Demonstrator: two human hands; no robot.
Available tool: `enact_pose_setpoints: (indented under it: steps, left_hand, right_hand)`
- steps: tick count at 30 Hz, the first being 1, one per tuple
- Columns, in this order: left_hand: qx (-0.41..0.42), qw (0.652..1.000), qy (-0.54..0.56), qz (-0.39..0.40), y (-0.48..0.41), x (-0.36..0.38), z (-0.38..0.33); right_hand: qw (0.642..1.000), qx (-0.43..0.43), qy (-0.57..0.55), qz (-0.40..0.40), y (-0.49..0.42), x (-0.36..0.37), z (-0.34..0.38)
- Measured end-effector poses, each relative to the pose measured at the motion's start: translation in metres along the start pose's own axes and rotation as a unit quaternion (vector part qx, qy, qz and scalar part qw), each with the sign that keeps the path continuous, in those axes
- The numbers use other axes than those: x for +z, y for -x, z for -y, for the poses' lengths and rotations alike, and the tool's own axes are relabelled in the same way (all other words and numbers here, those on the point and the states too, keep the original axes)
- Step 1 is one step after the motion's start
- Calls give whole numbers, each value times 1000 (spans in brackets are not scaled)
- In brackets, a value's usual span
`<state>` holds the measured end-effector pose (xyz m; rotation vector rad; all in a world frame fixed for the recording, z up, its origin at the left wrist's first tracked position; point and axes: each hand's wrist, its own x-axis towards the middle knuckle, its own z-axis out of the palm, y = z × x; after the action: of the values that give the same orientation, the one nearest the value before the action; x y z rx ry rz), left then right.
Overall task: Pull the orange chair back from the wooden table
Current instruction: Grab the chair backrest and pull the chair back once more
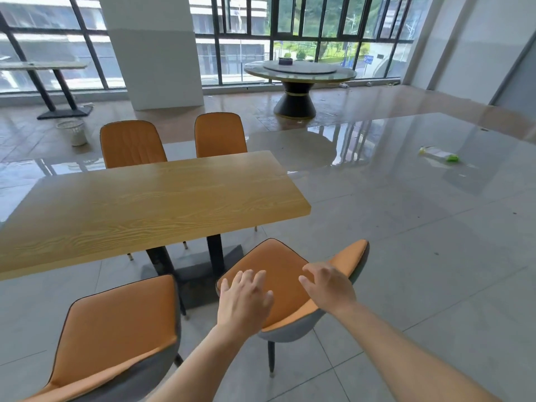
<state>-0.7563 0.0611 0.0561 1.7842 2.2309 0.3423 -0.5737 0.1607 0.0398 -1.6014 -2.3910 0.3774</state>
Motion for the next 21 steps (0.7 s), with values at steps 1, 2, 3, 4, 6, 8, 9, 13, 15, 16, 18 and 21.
enact_pose_setpoints:
  steps: [1,2,3,4,6,8,9,13,15,16,18,21]
  left_hand:
    - [-2,1000,1,4,-4,4,-12]
    - [-4,1000,3,7,-8,8,-22]
    - [-7,1000,8,8,-13,11,-32]
    - [-9,1000,13,10,-19,14,-40]
    - [-6,1000,16,20,-33,21,-54]
    - [1,999,20,26,-47,30,-66]
    - [6,999,22,30,-53,35,-72]
    - [27,998,25,57,-75,51,-101]
    - [23,995,41,84,-82,61,-119]
    - [21,994,47,92,-84,67,-127]
    - [15,994,45,103,-89,77,-144]
    - [-32,992,43,113,-105,105,-164]
  right_hand:
    - [1000,2,1,4,-3,-3,-12]
    - [1000,5,1,6,-7,-5,-23]
    - [1000,9,1,8,-11,-7,-33]
    - [1000,14,2,9,-16,-9,-43]
    - [1000,23,2,17,-25,-12,-60]
    - [999,34,5,27,-33,-15,-75]
    - [999,40,11,34,-37,-18,-81]
    - [996,63,27,59,-53,-22,-108]
    - [995,58,33,68,-62,-26,-121]
    - [995,54,34,75,-67,-27,-128]
    - [994,40,41,90,-79,-29,-140]
    - [993,1,64,102,-103,-29,-160]
